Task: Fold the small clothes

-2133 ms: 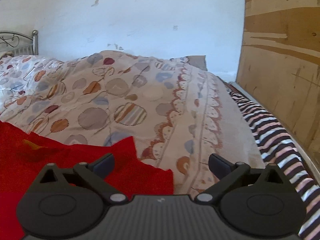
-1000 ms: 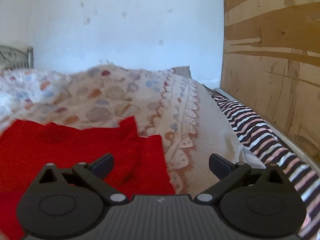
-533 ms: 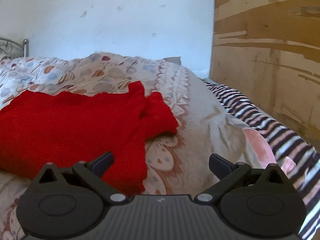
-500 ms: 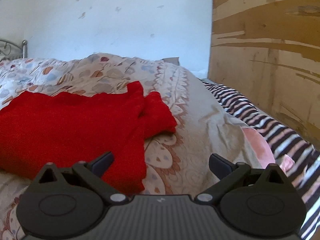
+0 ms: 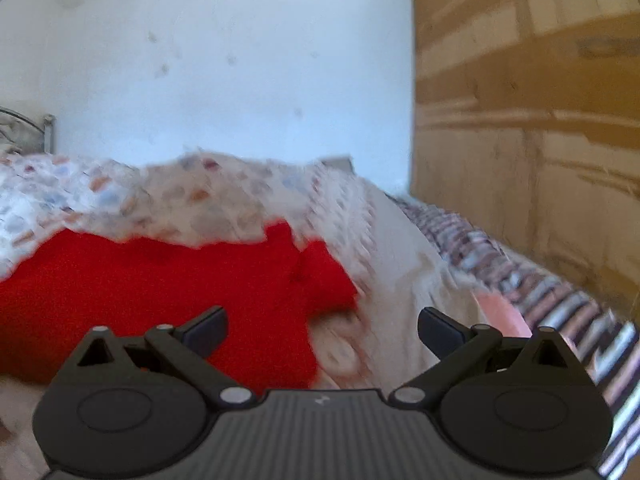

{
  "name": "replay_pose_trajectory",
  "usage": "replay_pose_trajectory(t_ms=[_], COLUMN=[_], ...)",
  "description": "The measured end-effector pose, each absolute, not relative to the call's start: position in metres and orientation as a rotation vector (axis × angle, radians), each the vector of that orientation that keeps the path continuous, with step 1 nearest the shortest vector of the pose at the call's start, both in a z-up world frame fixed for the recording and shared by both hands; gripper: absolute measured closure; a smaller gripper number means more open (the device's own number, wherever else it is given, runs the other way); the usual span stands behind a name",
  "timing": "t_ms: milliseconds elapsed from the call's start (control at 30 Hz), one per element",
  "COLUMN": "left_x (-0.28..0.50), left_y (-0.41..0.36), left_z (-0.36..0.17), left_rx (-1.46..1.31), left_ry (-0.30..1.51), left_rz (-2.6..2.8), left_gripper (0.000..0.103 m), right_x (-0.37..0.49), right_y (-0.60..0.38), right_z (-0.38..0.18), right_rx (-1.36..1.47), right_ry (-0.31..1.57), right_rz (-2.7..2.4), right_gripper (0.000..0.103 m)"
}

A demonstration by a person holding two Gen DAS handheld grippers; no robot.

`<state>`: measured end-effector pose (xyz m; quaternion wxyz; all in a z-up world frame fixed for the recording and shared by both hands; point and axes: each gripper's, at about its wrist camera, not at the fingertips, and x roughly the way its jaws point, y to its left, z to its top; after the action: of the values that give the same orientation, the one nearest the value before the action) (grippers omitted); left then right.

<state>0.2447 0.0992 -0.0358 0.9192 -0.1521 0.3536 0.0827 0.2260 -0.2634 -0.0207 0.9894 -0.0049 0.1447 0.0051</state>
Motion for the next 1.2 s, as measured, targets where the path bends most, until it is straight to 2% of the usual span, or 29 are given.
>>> replay_pose_trajectory(t_ms=[100, 267, 467, 600, 767, 1200], left_x=[0.243, 0.226, 0.213, 0.208, 0.206, 0.194], left_y=[0.099, 0.106, 0.116, 0.119, 0.117, 0.11], left_z=[-0.034, -0.031, -0.03, -0.033, -0.034, -0.035], left_rx=[-0.319, -0.395, -0.464, -0.476, -0.502, -0.53], left_ry=[0.725, 0.648, 0.619, 0.625, 0.627, 0.634], left_rz=[0.175, 0.174, 0.191, 0.189, 0.188, 0.177], left_gripper=[0.001, 0.001, 0.001, 0.001, 0.001, 0.001], right_x=[0.241, 0.282, 0.292, 0.266, 0.232, 0.238], right_y=[-0.239, -0.186, -0.142, -0.145, -0.133, -0.15], right_z=[-0.005, 0.008, -0.016, -0.046, -0.062, -0.057], right_rx=[-0.052, -0.124, -0.248, -0.21, -0.312, -0.223], right_ry=[0.266, 0.35, 0.422, 0.395, 0.295, 0.3], right_rz=[0.079, 0.248, 0.222, 0.155, 0.077, 0.129], right_gripper=[0.0, 0.0, 0.0, 0.0, 0.0, 0.0])
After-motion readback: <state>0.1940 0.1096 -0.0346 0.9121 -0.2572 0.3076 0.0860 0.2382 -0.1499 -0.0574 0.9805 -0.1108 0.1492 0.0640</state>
